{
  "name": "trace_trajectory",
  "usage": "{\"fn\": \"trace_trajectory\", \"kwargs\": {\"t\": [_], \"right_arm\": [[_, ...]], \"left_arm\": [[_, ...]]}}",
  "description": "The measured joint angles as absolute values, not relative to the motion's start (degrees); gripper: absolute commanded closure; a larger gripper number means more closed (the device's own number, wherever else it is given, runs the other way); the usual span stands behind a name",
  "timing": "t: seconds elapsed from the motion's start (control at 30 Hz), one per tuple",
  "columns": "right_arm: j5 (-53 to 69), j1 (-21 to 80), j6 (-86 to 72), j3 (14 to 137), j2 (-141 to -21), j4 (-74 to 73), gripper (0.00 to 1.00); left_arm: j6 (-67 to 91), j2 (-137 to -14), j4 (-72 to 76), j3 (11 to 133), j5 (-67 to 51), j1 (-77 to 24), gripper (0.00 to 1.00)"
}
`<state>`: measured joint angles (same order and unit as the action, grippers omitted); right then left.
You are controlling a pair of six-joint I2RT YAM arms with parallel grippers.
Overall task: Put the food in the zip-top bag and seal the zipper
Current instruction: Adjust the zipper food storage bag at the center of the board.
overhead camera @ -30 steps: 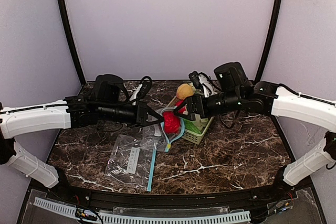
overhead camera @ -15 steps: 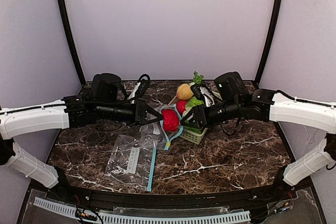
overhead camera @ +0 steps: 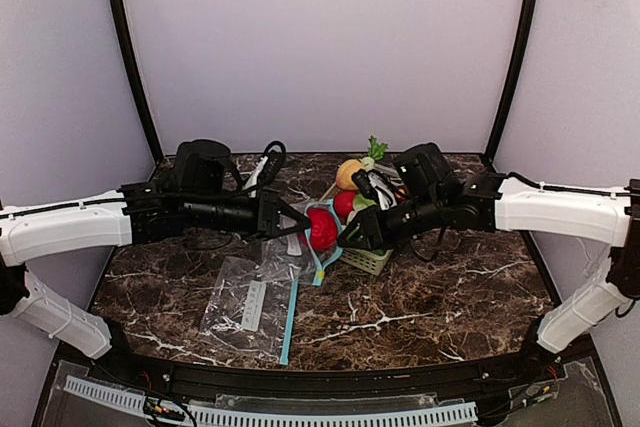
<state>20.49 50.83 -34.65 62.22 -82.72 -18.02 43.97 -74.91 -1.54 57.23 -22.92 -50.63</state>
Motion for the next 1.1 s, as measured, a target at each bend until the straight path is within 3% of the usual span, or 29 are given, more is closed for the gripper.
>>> {"fn": "trace_trajectory", "kwargs": {"t": [0.57, 0.63, 0.8, 1.1], "right_arm": [[21.19, 50.78, -35.57, 65.01, -86.67, -18.04, 0.69], [21.21, 50.61, -35.75, 65.04, -86.87, -18.06, 0.74], [21.26, 50.57, -36.21, 65.08, -86.96, -18.00, 1.00], [20.78, 50.57, -36.27, 66.83, -85.52, -18.26, 1.00]], "left_arm": [[43.92, -72.95, -1.34, 57.21, -22.61, -50.52, 0.99], [43.92, -72.38, -1.32, 57.10, -22.35, -50.35, 0.99], [43.83, -71.79, -1.39, 56.51, -21.80, -50.11, 0.99], [37.52, -73.34, -12.01, 57.32, -13.02, -49.87, 0.99]]}}
